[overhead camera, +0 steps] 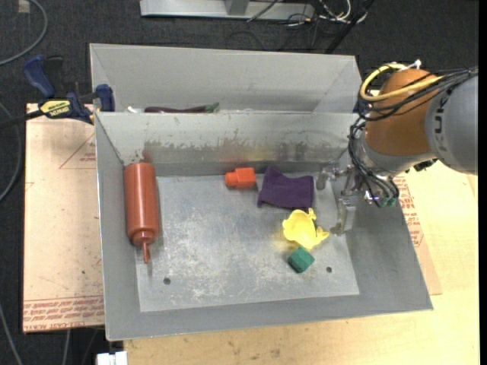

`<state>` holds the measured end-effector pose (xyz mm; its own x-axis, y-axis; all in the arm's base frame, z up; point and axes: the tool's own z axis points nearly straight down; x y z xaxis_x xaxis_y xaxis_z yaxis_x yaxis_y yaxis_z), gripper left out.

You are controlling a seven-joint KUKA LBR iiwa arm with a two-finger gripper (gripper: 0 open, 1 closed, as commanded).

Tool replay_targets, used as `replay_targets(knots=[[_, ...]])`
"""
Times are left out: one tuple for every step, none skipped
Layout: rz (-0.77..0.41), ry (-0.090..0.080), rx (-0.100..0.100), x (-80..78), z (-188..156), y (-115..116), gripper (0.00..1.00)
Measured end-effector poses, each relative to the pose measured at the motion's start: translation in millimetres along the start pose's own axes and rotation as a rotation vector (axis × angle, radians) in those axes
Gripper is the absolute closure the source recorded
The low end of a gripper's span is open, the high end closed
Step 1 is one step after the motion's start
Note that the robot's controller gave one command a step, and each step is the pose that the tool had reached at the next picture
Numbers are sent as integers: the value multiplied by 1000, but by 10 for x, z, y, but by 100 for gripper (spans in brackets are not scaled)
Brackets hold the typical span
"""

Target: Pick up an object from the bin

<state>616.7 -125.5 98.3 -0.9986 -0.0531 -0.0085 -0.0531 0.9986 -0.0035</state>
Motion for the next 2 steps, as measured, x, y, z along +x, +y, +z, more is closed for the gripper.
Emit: replay_targets(knots=[[55,9,-6,51,246,119,0],[92,6,-4,60,250,120,0]])
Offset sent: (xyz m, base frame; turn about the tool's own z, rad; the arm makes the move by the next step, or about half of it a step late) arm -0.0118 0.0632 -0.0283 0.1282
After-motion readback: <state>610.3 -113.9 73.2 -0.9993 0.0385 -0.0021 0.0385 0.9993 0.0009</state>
